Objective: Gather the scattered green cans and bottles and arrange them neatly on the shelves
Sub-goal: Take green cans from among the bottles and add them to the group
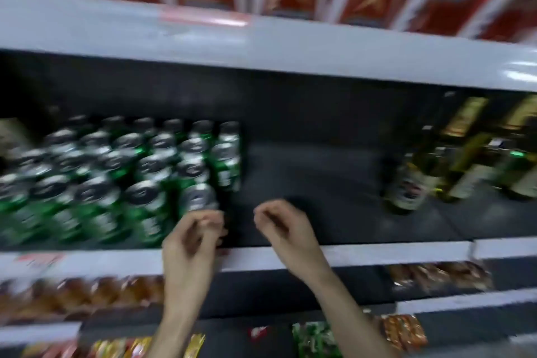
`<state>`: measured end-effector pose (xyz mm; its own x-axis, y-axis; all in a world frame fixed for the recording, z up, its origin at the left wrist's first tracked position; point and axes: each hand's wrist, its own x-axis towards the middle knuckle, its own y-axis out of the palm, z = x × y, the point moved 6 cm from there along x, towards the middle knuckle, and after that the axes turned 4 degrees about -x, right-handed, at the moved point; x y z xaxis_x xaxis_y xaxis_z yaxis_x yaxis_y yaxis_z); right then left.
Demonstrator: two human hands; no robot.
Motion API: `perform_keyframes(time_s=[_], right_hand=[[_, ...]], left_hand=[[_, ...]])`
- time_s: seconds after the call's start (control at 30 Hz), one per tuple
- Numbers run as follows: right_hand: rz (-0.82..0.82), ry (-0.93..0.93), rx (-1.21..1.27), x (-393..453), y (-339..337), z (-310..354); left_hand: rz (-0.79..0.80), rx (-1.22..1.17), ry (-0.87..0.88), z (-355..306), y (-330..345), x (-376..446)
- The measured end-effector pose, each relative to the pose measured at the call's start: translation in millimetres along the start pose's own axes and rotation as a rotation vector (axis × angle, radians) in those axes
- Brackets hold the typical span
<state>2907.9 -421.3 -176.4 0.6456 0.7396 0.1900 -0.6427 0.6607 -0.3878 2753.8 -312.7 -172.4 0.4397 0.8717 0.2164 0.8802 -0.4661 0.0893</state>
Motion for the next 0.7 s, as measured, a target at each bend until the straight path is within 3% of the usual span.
perform_keyframes(time_s=[0.37,0.7], right_hand=[[-0.468,0.091,-0.041,-137.0,-277.7,-48.5],[-0.617,0.075,-0.053,-222.9,-456.4,-117.4]], left_hand=[[0.586,-0.126,-0.053,-32.3,260.5,-90.6],[0.715,-0.099,-0.09,-32.8,449.5,-203.7]])
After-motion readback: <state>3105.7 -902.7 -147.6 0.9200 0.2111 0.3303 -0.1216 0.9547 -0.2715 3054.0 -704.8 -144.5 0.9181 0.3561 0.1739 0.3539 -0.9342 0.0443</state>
